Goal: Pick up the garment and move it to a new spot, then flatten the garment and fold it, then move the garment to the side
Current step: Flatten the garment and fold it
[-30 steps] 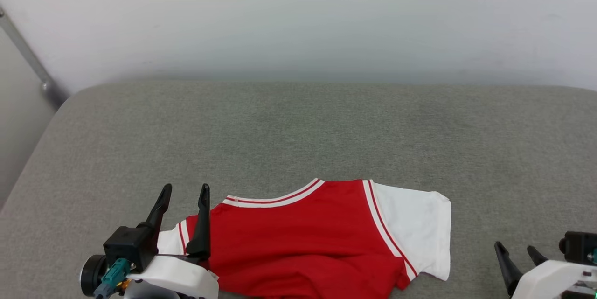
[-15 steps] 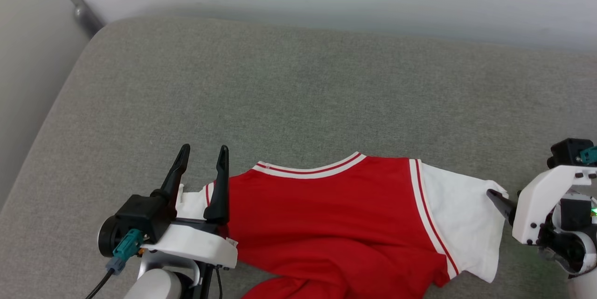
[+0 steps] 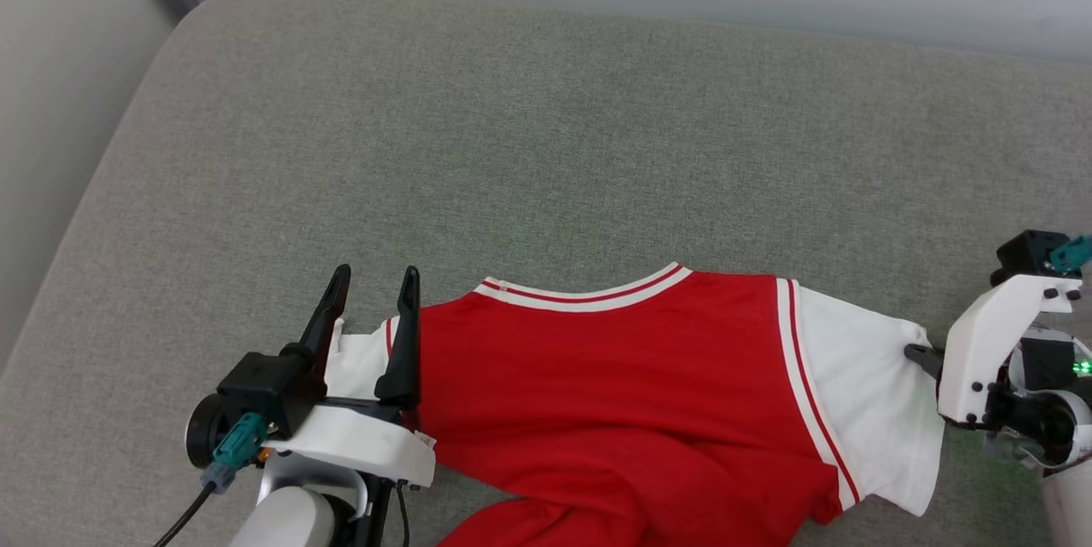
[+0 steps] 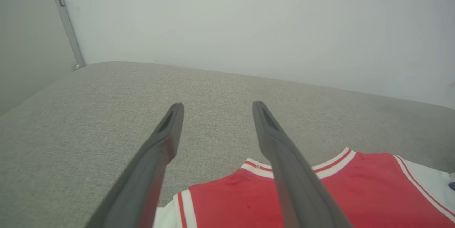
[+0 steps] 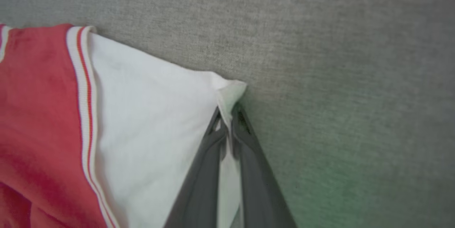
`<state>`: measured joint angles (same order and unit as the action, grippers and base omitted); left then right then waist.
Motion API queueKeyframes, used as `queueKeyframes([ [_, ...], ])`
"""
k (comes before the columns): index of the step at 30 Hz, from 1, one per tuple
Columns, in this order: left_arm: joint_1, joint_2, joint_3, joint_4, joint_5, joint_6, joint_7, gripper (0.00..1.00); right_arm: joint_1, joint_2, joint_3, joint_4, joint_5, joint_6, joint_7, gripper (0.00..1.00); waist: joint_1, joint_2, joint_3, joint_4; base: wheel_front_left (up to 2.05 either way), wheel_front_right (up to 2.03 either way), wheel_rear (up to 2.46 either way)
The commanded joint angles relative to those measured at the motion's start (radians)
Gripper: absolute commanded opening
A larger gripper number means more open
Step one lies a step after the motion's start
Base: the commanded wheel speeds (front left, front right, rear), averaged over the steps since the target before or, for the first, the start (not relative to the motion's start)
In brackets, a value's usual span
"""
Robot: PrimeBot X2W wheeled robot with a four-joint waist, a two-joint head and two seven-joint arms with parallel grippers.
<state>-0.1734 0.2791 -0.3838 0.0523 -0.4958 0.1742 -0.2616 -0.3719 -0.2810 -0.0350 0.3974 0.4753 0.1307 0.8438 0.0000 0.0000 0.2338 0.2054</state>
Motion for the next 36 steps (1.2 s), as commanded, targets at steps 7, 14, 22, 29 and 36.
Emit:
queueKeyframes([
  [7, -0.001, 0.029, 0.04, 0.028, -0.024, -0.004, 0.004, 1.0, 0.015, -0.034, 0.018, -0.053, -0.003, 0.0, -0.076, 0.0, 0.0, 0.0, -0.053, -0.04, 0.0, 0.0, 0.0],
  [14, -0.044, 0.122, 0.104, 0.034, -0.078, -0.032, 0.095, 1.0, 0.096, -0.048, -0.024, -0.193, -0.027, 0.0, -0.086, 0.0, 0.0, 0.0, -0.116, -0.106, 0.0, 0.0, 0.0],
  [22, -0.13, 0.254, 0.101, 0.129, -0.202, -0.13, 0.422, 1.0, 0.165, -0.017, -0.054, -0.338, -0.039, 0.0, -0.04, 0.0, 0.0, 0.0, -0.095, -0.189, 0.0, 0.0, 0.0],
  [29, -0.198, 0.32, 0.045, 0.238, -0.324, -0.22, 0.751, 1.0, 0.161, 0.026, -0.032, -0.375, -0.04, 0.0, -0.04, 0.0, 0.0, 0.0, -0.025, -0.253, 0.0, 0.0, 0.0],
  [36, -0.235, 0.312, -0.014, 0.325, -0.369, -0.254, 0.911, 1.0, 0.147, 0.045, -0.014, -0.36, -0.03, 0.0, -0.059, 0.0, 0.0, 0.0, 0.019, -0.288, 0.0, 0.0, 0.0],
])
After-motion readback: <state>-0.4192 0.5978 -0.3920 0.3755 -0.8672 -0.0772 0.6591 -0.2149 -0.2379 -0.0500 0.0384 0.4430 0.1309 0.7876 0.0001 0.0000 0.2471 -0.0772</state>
